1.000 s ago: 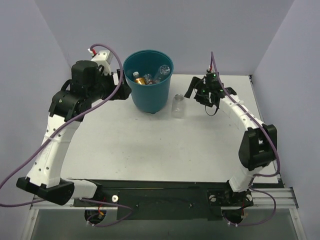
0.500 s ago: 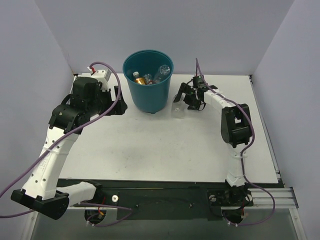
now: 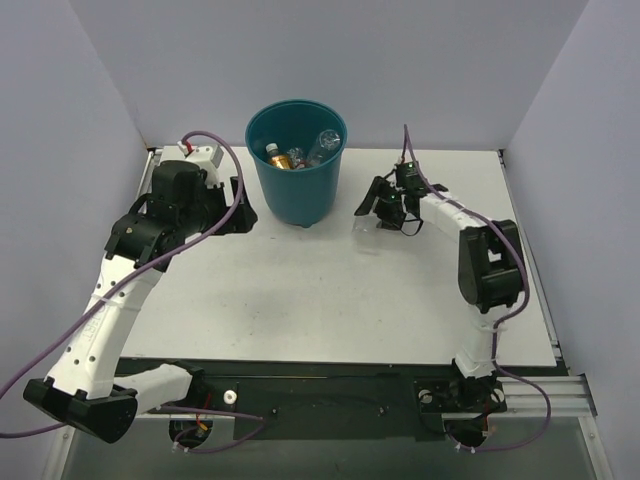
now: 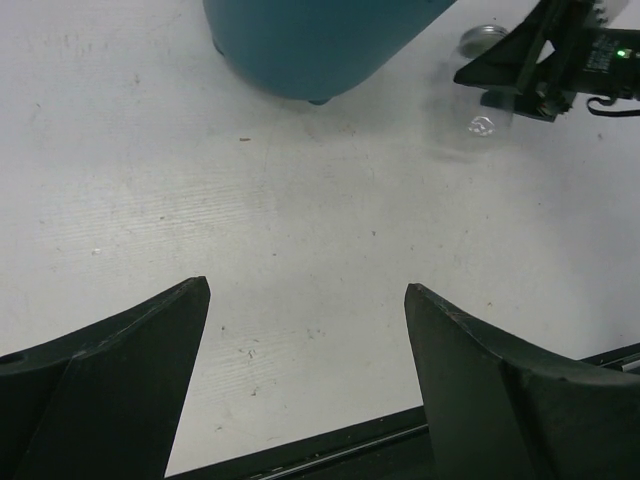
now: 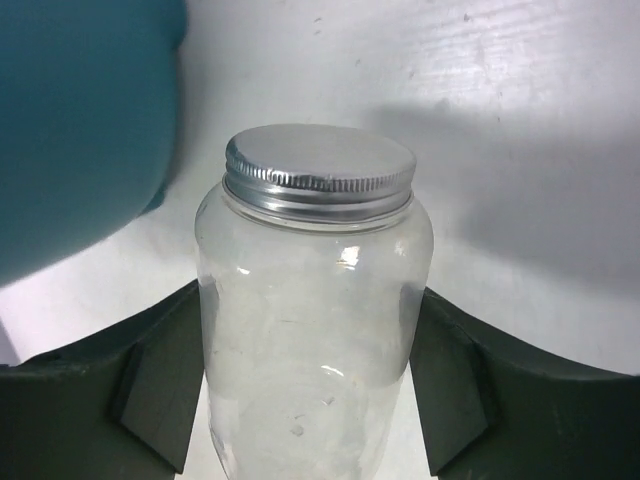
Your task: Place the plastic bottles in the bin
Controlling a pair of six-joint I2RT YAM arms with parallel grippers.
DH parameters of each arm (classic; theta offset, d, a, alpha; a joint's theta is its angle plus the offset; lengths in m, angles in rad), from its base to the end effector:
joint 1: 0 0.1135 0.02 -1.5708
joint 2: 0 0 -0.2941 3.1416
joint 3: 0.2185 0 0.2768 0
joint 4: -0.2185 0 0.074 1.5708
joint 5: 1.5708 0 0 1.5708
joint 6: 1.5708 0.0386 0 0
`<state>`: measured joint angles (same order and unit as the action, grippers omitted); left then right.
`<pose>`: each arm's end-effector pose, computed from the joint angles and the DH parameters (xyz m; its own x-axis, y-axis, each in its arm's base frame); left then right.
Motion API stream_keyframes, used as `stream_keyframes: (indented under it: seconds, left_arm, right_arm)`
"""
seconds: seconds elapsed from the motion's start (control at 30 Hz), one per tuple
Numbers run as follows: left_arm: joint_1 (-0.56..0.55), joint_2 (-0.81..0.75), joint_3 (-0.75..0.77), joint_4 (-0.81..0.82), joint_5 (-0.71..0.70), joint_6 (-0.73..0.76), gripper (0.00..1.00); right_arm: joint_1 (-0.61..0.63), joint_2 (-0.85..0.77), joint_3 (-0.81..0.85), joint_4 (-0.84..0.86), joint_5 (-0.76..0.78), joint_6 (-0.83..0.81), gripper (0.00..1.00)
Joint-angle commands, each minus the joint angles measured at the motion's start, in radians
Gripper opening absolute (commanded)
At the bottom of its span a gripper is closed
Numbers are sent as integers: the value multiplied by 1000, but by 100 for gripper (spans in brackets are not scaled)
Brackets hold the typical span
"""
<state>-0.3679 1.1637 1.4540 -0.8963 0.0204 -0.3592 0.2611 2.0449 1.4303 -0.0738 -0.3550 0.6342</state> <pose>0.2216 -0.0863 0.4543 -0.6295 -0.1340 -0.7654 0.1645 0.9397 -0.2998 0.4745 0.1407 0.1984 -0.7915 0.3636 -0.4913 -0.0402 0.7711 0.6355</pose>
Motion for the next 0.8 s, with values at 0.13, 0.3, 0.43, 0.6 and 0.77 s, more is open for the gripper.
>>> stream_keyframes:
  seconds: [0.13, 0.3, 0.43, 0.6, 0.77]
  left_arm:
    - [58, -18, 25, 92, -74, -18, 95]
    - [109, -33, -4, 94, -66, -41, 96]
    - [119, -38, -23, 83, -46, -24, 97]
    - [127, -50, -14, 51, -56, -7, 97]
    - [133, -30, 5, -13, -33, 12, 97]
  right_arm:
    - [-14, -494, 11, 13, 36, -34, 56]
    - [62, -551, 214, -49, 151, -103, 57]
    - [141, -459, 375, 60, 168, -148, 59]
    - [197, -235, 574, 181, 140, -99, 60]
    - [250, -7, 879, 95, 186, -111, 71]
